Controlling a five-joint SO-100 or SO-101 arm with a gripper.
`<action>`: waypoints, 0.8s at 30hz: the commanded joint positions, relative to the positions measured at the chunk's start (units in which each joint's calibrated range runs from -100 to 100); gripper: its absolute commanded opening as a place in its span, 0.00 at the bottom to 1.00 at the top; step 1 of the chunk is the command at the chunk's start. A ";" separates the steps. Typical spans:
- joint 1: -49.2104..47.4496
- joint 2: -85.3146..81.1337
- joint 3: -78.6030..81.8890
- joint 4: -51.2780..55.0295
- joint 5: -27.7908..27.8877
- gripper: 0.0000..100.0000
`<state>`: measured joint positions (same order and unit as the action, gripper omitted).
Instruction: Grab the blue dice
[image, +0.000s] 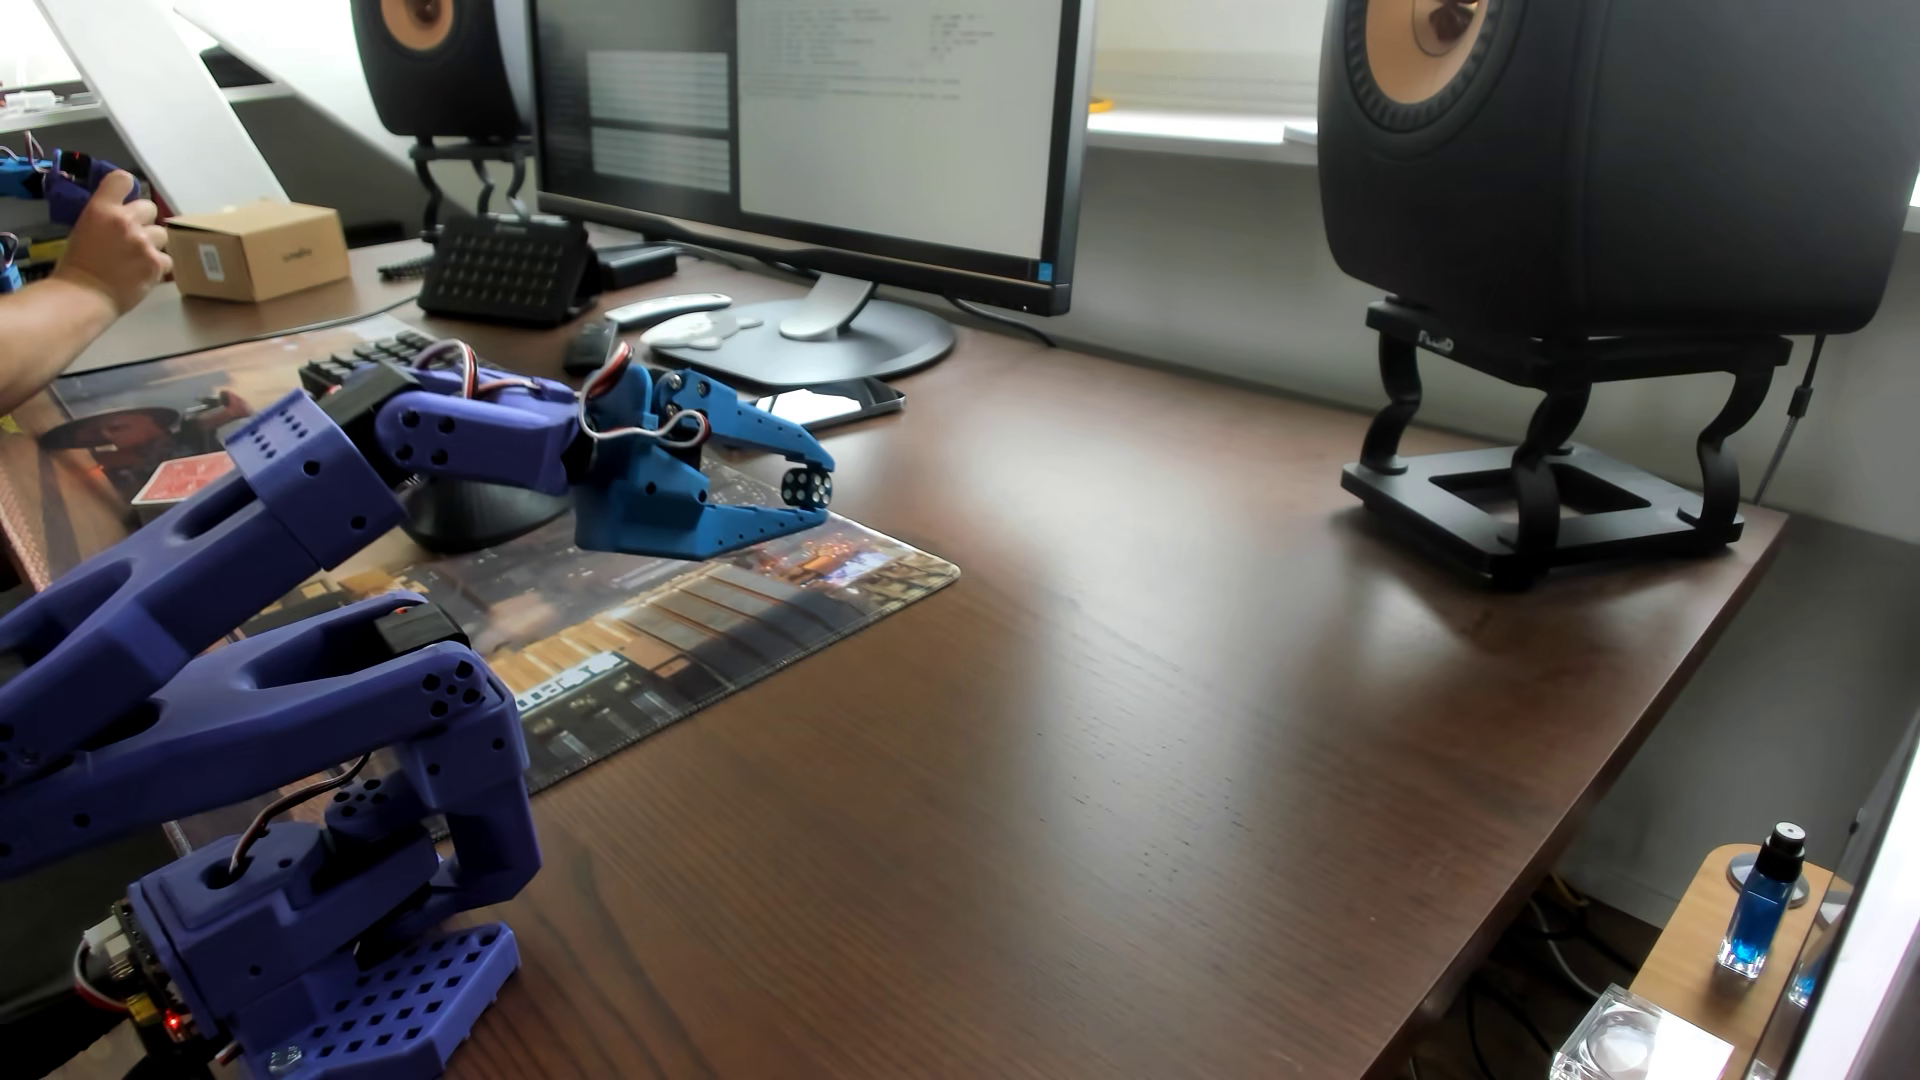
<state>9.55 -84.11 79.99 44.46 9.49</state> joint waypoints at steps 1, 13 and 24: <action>6.41 -1.24 1.02 -9.36 -1.50 0.02; 8.29 -1.99 5.45 -11.41 -0.97 0.02; -6.85 -1.40 8.98 -11.07 1.81 0.02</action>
<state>6.46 -85.03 89.86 34.46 11.06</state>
